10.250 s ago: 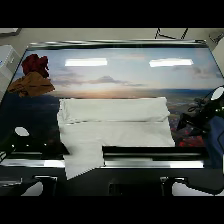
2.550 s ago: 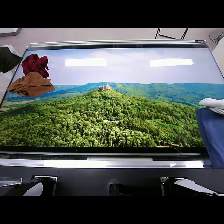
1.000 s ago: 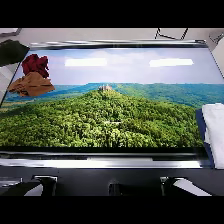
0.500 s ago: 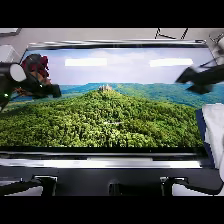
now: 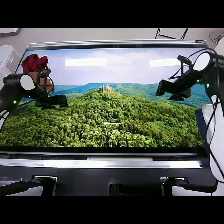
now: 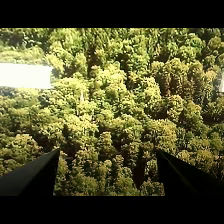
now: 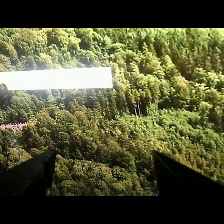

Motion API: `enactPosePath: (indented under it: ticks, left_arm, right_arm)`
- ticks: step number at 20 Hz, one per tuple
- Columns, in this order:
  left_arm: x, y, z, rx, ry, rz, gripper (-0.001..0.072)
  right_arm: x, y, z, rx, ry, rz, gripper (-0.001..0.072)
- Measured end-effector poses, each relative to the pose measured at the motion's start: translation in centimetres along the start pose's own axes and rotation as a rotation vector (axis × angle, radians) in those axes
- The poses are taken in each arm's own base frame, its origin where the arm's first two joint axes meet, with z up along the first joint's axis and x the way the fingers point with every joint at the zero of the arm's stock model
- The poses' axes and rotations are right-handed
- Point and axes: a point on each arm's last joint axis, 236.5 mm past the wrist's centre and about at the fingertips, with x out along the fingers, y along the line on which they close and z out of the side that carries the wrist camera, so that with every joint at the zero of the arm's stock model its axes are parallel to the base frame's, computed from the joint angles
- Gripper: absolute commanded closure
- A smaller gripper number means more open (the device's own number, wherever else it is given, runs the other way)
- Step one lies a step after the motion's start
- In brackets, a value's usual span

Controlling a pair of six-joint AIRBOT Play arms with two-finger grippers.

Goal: Fold the clothes and pants, and hang the long-sleeved shirts on hangers.

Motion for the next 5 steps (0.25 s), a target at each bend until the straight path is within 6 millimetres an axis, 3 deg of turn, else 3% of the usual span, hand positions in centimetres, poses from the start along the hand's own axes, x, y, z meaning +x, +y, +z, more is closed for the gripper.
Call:
enactPosePath:
  ticks: [5]
  left_arm:
    - [0.12, -0.08, -0.12, -0.002, 0.004, -0.004, -0.0007]
  right_arm:
    - [0.1, 0.02, -0.14, -0.003, 0.005, -0.007, 0.0011]
